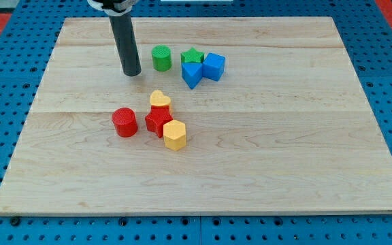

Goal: Group up the blue blocks and green star with the green circle

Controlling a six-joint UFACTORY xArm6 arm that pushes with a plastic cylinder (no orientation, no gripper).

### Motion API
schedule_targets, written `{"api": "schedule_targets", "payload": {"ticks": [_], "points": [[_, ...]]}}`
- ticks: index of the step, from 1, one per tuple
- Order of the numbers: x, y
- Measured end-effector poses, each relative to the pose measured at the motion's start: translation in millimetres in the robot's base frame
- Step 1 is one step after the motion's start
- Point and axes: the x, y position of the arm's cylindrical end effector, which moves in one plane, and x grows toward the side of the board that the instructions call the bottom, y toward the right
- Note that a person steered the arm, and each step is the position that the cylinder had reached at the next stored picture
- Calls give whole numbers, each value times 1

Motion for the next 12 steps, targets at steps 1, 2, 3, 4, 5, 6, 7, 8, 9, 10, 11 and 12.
{"api": "schedule_targets", "payload": {"ticks": [1,2,3,4,5,6,7,8,9,10,11,12], "points": [[0,0],[0,0],[0,1],[0,3],[0,7],[0,7],[0,7],[0,7],[0,8],[11,42],[35,61],[46,86]]}}
